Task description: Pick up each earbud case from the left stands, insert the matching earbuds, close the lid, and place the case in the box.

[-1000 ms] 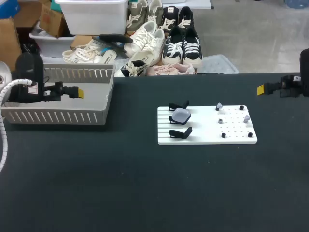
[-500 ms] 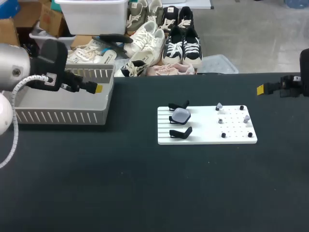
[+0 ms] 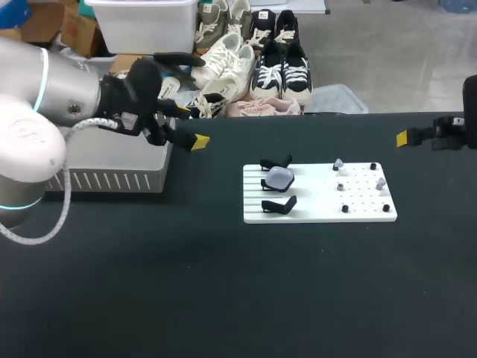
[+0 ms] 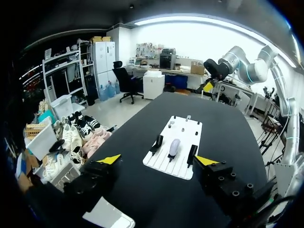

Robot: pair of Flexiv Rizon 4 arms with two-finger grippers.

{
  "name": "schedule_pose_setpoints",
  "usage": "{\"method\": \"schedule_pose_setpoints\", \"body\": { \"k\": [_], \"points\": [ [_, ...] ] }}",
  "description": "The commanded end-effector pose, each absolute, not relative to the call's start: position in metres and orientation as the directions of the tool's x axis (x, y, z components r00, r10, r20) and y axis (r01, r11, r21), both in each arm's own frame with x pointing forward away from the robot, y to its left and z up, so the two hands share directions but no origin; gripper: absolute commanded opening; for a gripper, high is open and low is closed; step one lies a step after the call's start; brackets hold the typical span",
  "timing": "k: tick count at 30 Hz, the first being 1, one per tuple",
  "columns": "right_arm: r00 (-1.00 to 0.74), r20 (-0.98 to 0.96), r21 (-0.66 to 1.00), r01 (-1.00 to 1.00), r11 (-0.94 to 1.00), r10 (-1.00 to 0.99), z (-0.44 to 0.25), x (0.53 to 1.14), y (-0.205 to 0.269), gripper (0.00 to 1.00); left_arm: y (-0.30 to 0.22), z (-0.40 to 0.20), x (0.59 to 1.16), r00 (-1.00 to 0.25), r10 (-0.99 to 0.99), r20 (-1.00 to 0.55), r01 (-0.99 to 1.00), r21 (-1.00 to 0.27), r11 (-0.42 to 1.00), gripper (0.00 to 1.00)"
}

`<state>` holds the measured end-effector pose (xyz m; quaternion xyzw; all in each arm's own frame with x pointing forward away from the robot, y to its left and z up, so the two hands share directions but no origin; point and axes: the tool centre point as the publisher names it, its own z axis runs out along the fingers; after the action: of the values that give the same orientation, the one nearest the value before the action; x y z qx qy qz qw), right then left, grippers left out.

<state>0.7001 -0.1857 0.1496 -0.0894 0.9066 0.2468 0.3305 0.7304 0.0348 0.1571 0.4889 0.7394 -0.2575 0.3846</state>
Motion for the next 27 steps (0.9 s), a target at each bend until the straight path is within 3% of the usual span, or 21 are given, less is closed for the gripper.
{"method": "schedule_pose_setpoints", "body": {
  "k": [1,17,27],
  "points": [
    [-0.766,-0.643,0.390,-0.328,0.861,-0.001,0.149,0.701,-0.186,1.00,0.014,0.137,0.745,-0.193,0.526,-0.828,0.950,-0.024,0.310,1.00],
    [-0.766,-0.643,0.390,-0.328,0.861,-0.001,0.149,0.701,-0.186,1.00,-0.023,0.100,0.753,-0.081,0.513,-0.854,0.981,0.023,0.193,1.00],
    [-0.766,-0.643,0.390,-0.328,0.861,-0.001,0.149,0.701,-0.186,1.00,-0.042,0.080,0.748,-0.071,0.510,-0.857,0.993,-0.010,0.122,1.00]
  ]
}}
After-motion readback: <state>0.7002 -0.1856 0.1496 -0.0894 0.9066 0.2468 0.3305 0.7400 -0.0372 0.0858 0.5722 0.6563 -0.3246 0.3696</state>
